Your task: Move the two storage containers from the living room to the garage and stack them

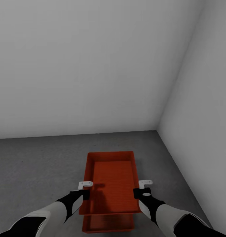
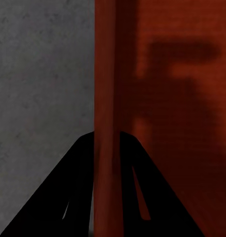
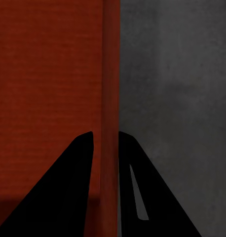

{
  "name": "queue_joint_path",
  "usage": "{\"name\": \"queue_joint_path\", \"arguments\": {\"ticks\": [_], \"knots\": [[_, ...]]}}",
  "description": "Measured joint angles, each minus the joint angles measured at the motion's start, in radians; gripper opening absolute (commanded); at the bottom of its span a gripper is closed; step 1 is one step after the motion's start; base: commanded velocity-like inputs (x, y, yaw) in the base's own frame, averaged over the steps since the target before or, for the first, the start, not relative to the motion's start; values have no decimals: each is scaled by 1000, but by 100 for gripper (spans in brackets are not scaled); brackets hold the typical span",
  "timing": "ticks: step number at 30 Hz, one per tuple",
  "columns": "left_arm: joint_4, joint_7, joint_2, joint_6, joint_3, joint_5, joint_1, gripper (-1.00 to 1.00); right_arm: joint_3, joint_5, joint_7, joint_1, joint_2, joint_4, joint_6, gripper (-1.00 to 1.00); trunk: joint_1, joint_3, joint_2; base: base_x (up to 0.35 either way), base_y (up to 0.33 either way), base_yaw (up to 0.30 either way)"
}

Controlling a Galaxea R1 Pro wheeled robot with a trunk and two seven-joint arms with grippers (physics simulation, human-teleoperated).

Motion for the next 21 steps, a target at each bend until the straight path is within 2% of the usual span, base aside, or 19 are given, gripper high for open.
{"name": "queue_joint_path", "arguments": {"ticks": [21], "knots": [[0,-2,0,0,4,-5,0,-100,0,0,0,0,0,-1,0,-100,0,0,0,0,0,0]]}}
